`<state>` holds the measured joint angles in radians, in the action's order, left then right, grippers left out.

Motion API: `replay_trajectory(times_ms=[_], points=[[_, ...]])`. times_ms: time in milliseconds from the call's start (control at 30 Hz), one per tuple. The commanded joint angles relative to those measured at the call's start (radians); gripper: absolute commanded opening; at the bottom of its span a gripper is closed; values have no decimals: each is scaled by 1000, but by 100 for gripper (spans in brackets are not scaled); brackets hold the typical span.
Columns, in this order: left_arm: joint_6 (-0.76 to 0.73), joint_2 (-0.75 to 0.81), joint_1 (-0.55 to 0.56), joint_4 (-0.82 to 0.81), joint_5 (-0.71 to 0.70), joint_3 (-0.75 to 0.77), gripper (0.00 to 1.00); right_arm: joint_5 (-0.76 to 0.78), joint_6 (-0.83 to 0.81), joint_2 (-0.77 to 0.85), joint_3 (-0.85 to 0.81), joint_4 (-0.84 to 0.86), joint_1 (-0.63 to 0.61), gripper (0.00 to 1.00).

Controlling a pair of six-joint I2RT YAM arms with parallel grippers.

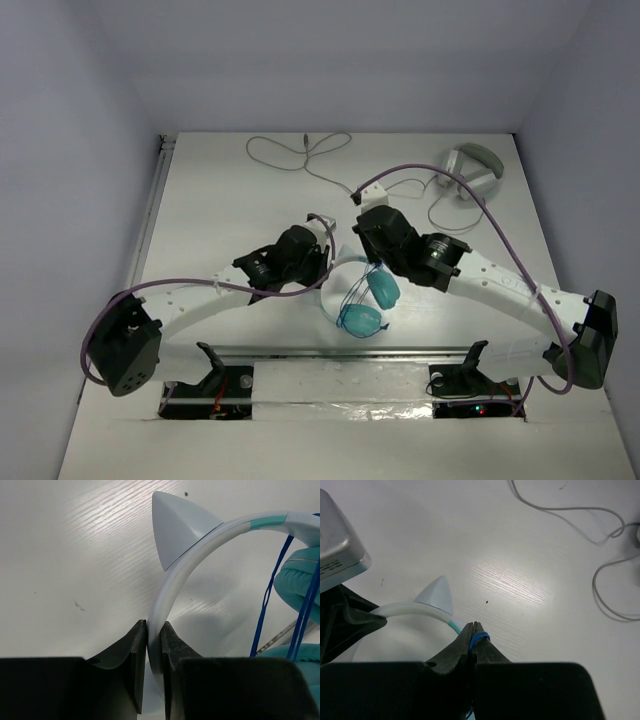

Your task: Wrap the headphones

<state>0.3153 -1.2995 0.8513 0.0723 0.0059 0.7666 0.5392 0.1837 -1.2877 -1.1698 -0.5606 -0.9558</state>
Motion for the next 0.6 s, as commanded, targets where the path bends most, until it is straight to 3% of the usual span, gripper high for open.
replay_trajectory(times_ms=[0, 200, 467, 567], points=[[-22, 77, 5, -49, 124, 74, 0, 30, -3, 19, 10, 96, 5, 0], [-36, 117, 5, -66, 193, 76, 0, 142, 29, 24, 32, 99, 23, 0], [-31, 146, -90, -89, 315, 76, 0, 234, 106, 71, 85, 133, 32, 3], [-59, 125, -90, -50, 289, 97, 0, 255, 115, 77, 73, 134, 32, 4]])
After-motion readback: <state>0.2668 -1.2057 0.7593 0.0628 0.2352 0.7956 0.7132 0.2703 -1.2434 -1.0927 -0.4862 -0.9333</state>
